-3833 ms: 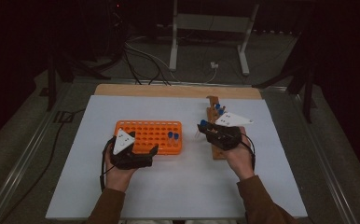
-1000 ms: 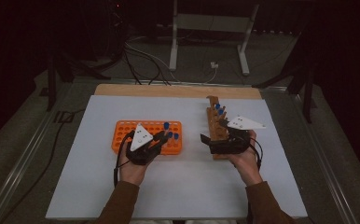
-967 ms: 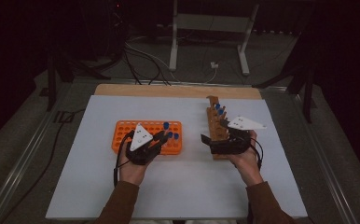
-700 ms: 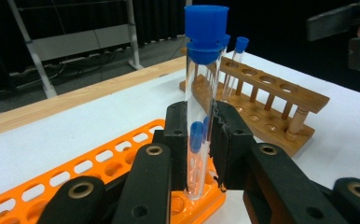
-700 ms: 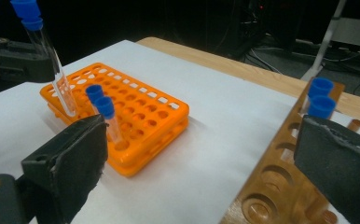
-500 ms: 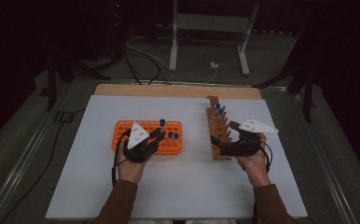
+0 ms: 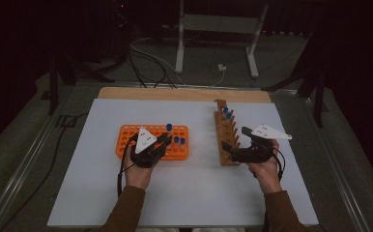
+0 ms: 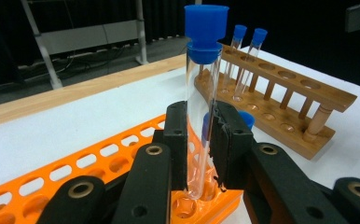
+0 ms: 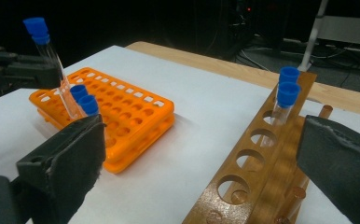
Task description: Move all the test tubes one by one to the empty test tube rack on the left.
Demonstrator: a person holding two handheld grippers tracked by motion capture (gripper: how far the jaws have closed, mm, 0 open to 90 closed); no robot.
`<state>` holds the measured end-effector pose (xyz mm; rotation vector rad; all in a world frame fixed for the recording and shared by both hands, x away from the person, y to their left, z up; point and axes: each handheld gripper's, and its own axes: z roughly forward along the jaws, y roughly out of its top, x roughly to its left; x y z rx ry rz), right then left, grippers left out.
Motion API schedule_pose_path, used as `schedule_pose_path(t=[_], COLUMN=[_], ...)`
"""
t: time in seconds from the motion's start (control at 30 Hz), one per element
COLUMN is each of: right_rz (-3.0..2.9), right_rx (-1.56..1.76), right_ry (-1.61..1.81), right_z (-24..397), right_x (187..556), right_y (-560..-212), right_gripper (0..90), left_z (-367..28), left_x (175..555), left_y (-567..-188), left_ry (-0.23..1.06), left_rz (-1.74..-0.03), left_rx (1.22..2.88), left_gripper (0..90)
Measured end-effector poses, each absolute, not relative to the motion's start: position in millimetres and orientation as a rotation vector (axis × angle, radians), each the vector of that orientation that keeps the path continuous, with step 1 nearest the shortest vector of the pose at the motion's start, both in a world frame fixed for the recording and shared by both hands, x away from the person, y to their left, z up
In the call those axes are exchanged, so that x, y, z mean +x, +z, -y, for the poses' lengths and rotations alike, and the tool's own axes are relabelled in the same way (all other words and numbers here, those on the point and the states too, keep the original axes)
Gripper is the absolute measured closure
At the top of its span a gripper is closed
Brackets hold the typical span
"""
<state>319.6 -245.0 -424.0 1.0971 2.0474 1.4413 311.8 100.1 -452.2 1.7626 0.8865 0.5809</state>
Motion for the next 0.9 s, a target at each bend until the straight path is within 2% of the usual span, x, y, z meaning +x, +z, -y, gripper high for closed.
schedule_pose_path(t=[0.9], right_rz=[-2.041], right_rx=[1.100], right_ry=[1.453], right_z=[246], right_x=[320], right_y=[-426], right_gripper=[0.2], left_z=[-98], left_x=[318], left_y=[-486], left_ry=[0.556], left_rz=[-0.957], left_rx=[1.804], left_gripper=[77.9])
